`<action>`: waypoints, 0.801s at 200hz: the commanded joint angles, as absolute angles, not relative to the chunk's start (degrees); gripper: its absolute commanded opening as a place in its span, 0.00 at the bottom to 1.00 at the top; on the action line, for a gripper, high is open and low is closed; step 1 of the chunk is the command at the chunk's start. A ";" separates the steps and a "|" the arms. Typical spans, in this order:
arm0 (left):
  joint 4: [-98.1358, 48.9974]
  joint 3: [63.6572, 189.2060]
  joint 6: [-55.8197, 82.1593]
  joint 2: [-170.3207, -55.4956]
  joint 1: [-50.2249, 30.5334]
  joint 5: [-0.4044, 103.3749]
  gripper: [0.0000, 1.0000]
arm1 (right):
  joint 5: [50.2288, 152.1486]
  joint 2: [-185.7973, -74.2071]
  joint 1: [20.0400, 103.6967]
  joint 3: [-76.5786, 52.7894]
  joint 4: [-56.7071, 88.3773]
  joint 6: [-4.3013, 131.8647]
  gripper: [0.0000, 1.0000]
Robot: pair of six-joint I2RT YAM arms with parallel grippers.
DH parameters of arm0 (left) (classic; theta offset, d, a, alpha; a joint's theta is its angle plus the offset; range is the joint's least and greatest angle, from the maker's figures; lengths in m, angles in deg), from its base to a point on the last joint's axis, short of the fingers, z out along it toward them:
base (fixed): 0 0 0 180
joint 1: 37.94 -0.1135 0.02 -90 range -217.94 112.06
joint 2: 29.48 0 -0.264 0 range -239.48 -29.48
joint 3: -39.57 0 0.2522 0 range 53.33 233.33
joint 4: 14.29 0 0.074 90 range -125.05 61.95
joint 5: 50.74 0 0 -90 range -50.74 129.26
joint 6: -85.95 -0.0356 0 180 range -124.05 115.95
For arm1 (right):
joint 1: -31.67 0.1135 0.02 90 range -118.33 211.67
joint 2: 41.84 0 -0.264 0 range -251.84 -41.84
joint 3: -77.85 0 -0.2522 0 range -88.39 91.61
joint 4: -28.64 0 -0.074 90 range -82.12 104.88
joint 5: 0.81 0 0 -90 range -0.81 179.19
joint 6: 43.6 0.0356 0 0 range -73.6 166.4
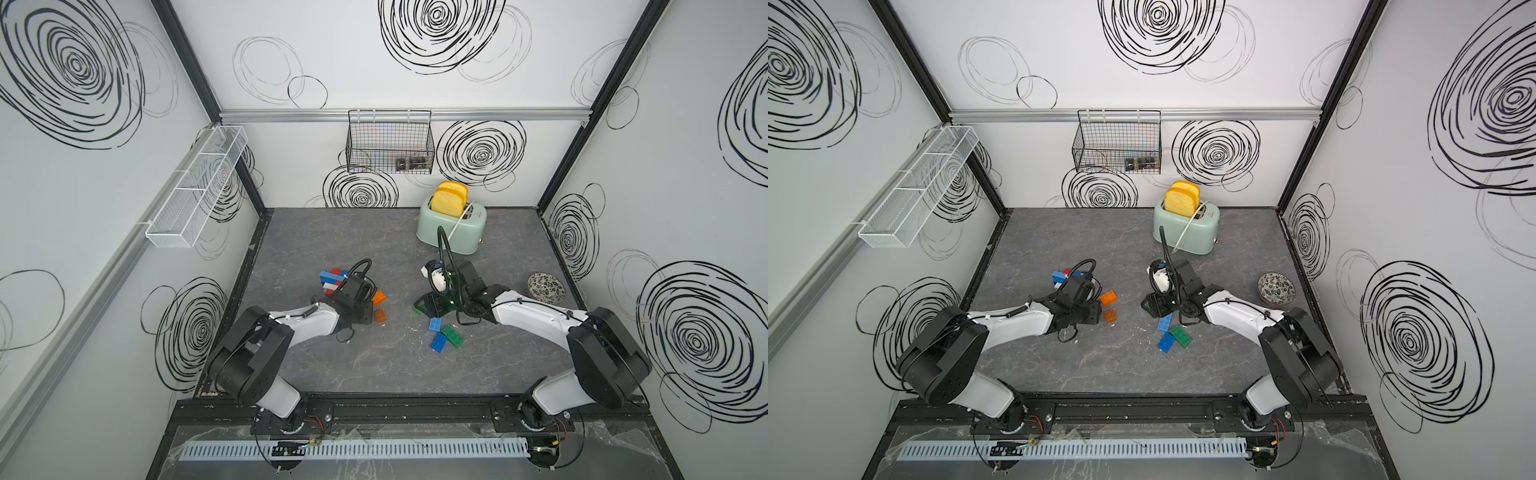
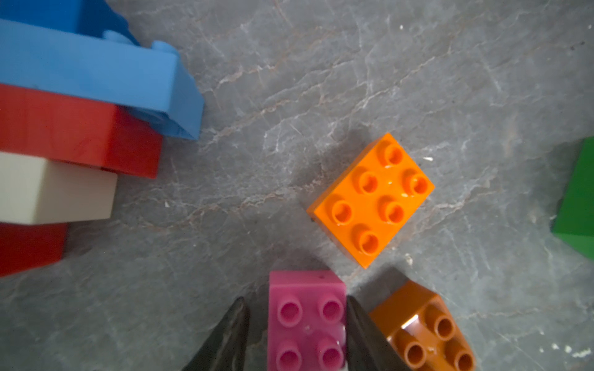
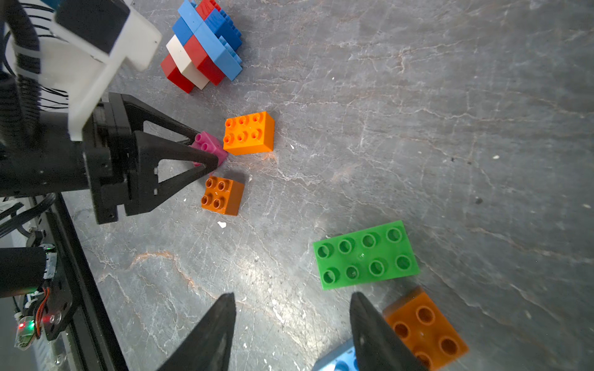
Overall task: Assemble a heart with lego
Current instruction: Pick up the lego brick from the center of the board.
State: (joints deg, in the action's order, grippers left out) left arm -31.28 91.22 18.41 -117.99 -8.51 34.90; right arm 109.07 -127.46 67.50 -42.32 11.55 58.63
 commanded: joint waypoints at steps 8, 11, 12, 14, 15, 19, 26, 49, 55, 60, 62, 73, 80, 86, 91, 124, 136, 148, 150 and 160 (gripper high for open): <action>-32.49 92.18 16.84 -118.18 -8.84 34.68 0.47 | 109.84 -127.71 67.18 -42.79 12.42 57.98 0.60; -32.52 92.10 16.98 -118.13 -8.81 34.84 0.46 | 109.80 -127.65 67.22 -42.77 12.38 57.93 0.60; -32.48 92.09 17.06 -118.10 -8.79 34.85 0.46 | 109.82 -127.64 67.20 -42.77 12.36 57.96 0.60; -32.48 92.02 17.16 -118.08 -8.77 34.88 0.45 | 109.82 -127.67 67.18 -42.79 12.30 57.99 0.60; -32.51 92.01 17.19 -118.03 -8.77 34.92 0.45 | 109.83 -127.69 67.22 -42.78 12.32 57.99 0.60; -32.55 92.00 17.29 -117.99 -8.77 34.91 0.44 | 109.78 -127.62 67.20 -42.77 12.26 57.95 0.60; -32.79 92.00 17.52 -117.82 -8.77 34.64 0.42 | 109.77 -127.53 67.17 -42.77 12.23 57.91 0.60; -33.75 92.25 17.66 -116.48 -8.76 34.17 0.39 | 109.88 -127.36 67.26 -42.73 12.00 57.88 0.60; -34.37 92.54 17.79 -115.97 -8.72 34.16 0.39 | 110.01 -127.40 67.26 -42.62 11.81 57.84 0.60; -34.97 92.82 17.91 -115.46 -8.69 34.24 0.38 | 109.94 -127.51 67.26 -42.60 11.71 57.82 0.60; -35.21 92.91 17.99 -115.29 -8.68 34.24 0.38 | 109.93 -127.46 67.26 -42.53 11.59 57.76 0.60; -36.58 93.40 18.58 -113.68 -8.28 34.31 0.37 | 109.82 -127.36 67.26 -42.38 11.30 57.70 0.60; -37.38 93.54 18.95 -112.28 -7.71 34.29 0.37 | 109.74 -127.30 67.26 -42.26 11.00 57.66 0.60; -37.99 93.58 19.44 -111.13 -7.12 34.40 0.37 | 109.63 -127.12 67.26 -42.09 10.87 57.60 0.60; -38.58 93.66 20.07 -110.13 -6.63 34.68 0.37 | 109.46 -127.08 67.28 -41.98 10.68 57.55 0.60; -39.52 92.43 25.73 -105.35 -0.99 35.74 0.36 | 107.88 -126.39 67.26 -41.46 9.38 57.64 0.60; -38.82 91.56 28.43 -104.29 2.00 35.74 0.36 | 107.33 -126.41 67.26 -41.37 8.89 57.90 0.60; -37.33 90.29 31.14 -103.54 5.17 35.98 0.36 | 106.67 -126.14 67.26 -41.41 8.56 58.13 0.60; -37.01 90.08 31.60 -103.43 5.66 36.00 0.36 | 106.50 -126.02 67.26 -41.44 8.49 58.16 0.60; -35.18 88.87 33.78 -103.35 8.16 35.57 0.36 | 105.92 -125.71 67.26 -41.67 8.34 58.42 0.60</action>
